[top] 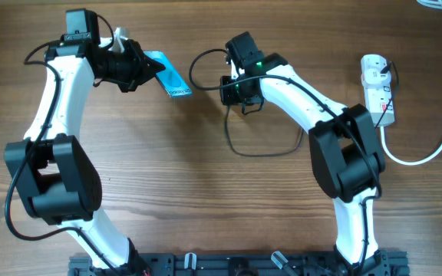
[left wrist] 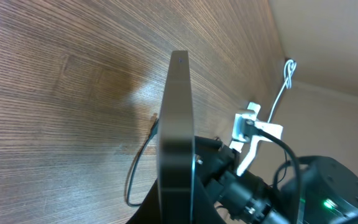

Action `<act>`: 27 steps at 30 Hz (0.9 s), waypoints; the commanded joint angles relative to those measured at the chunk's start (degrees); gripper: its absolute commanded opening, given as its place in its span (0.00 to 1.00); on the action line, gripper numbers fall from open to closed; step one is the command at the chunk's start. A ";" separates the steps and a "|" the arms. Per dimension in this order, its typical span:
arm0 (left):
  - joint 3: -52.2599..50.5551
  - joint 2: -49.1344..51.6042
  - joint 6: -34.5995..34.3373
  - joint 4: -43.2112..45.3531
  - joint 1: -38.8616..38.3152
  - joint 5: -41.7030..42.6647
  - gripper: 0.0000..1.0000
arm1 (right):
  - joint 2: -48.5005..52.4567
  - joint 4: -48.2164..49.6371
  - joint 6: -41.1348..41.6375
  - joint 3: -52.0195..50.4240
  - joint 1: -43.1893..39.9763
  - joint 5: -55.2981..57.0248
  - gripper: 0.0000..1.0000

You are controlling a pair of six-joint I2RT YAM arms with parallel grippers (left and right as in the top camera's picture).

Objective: Plug charger to phone and switch on socket
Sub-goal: 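Lower the right gripper onto the black USB-C cable end and grasp it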

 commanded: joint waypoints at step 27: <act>0.87 -1.92 -0.59 0.24 -0.31 0.96 0.04 | -3.04 -12.41 -0.11 0.83 2.69 24.65 0.04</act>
